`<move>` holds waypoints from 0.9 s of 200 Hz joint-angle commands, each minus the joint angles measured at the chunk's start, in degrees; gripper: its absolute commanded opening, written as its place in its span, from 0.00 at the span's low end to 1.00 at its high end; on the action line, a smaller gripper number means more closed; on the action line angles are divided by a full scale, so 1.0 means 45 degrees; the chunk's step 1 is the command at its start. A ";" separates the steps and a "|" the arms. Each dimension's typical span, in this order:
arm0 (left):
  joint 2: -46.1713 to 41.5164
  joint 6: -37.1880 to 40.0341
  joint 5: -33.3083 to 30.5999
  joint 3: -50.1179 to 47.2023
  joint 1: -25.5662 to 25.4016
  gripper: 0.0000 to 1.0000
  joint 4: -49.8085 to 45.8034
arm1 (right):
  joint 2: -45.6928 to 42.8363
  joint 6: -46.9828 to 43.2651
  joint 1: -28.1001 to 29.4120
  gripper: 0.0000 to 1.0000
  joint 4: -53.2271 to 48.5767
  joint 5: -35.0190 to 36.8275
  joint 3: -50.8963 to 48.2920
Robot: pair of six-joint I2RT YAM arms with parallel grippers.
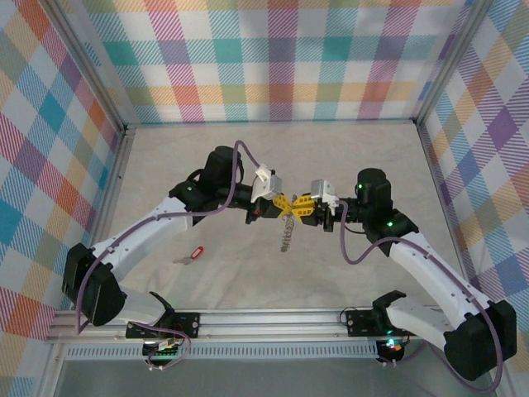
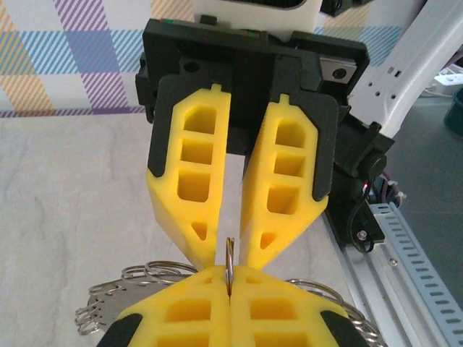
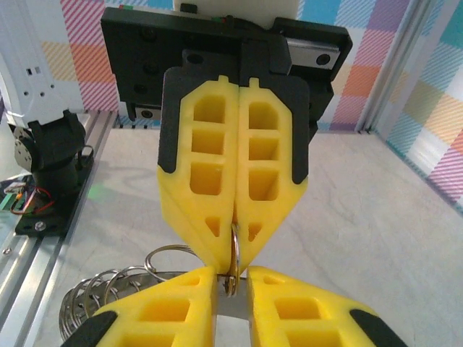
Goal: Put the keys on the keyring
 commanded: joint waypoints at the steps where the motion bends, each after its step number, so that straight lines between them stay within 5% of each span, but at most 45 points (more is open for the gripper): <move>1: -0.0735 -0.0699 0.1088 -0.0189 0.0049 0.00 0.1892 | 0.0023 0.1025 0.0073 0.18 0.1774 -0.0795 -0.0369; 104: -0.0356 -0.4862 0.0190 -0.1744 -0.0096 0.00 0.7597 | 0.0675 0.2546 0.0075 0.00 0.4093 -0.1166 -0.0500; 131: -0.0600 -0.3646 -0.0151 -0.1514 -0.0106 0.29 0.5477 | 0.0493 0.1026 0.0072 0.00 0.1444 -0.0364 0.0264; 180: 0.0235 -0.0215 -0.0293 0.1139 -0.0103 0.31 -0.1336 | 0.0395 -0.1657 0.0150 0.00 -0.2864 0.0228 0.1822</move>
